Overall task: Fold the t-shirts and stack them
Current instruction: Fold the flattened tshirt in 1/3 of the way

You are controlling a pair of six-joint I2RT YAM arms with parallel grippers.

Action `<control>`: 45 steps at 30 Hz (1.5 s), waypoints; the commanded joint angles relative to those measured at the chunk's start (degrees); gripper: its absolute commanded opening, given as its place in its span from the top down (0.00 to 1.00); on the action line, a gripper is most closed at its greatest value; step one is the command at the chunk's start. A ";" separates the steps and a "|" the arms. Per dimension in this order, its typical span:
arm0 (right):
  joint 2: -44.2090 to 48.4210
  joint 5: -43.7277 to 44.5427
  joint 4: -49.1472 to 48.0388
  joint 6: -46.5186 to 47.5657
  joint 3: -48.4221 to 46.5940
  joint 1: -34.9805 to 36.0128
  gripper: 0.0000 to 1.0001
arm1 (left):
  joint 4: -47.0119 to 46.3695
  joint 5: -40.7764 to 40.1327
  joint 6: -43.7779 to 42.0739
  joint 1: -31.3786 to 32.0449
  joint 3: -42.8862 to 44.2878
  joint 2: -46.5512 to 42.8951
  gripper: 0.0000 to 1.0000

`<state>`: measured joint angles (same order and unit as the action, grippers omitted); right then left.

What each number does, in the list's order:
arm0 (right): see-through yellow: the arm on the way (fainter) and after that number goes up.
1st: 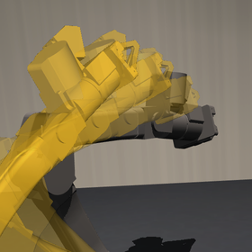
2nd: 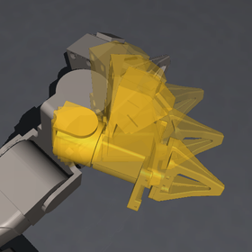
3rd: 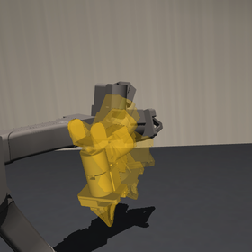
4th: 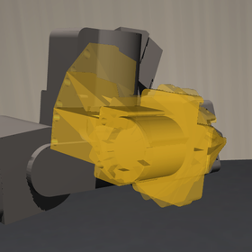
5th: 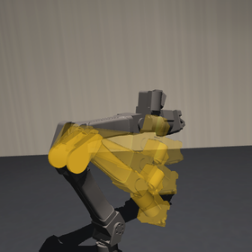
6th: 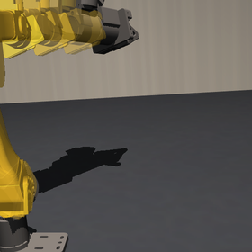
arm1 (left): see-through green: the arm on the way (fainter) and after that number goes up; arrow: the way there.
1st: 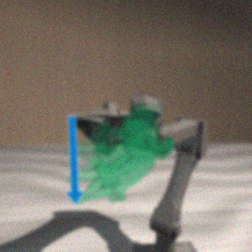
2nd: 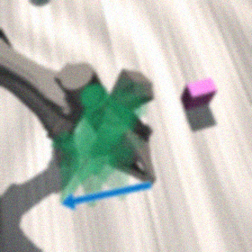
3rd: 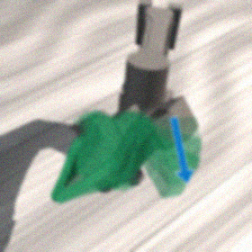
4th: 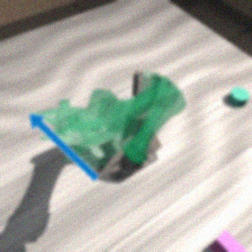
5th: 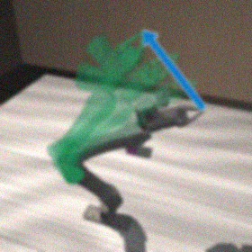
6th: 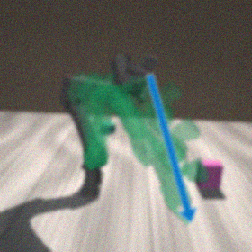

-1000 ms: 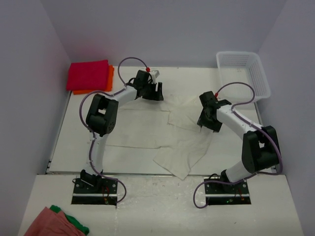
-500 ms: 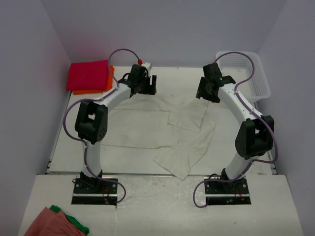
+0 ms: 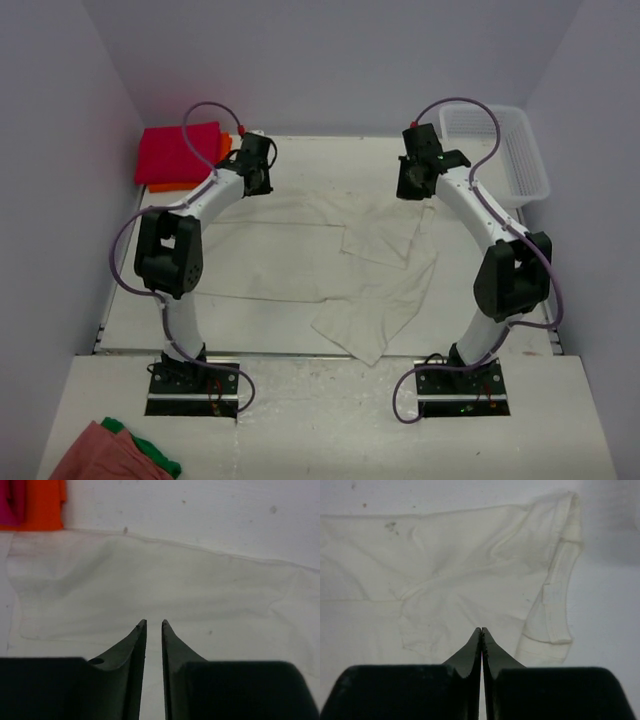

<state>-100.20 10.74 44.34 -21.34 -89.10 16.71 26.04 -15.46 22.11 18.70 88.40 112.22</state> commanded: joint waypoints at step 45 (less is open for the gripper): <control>-8.34 -11.53 -2.94 -0.71 0.50 4.47 1.00 | 2.70 -3.52 1.45 -17.20 13.11 17.50 1.00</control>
<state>-107.74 -2.09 41.41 -21.50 -87.39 20.58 30.39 -19.44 24.45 2.90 98.43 128.05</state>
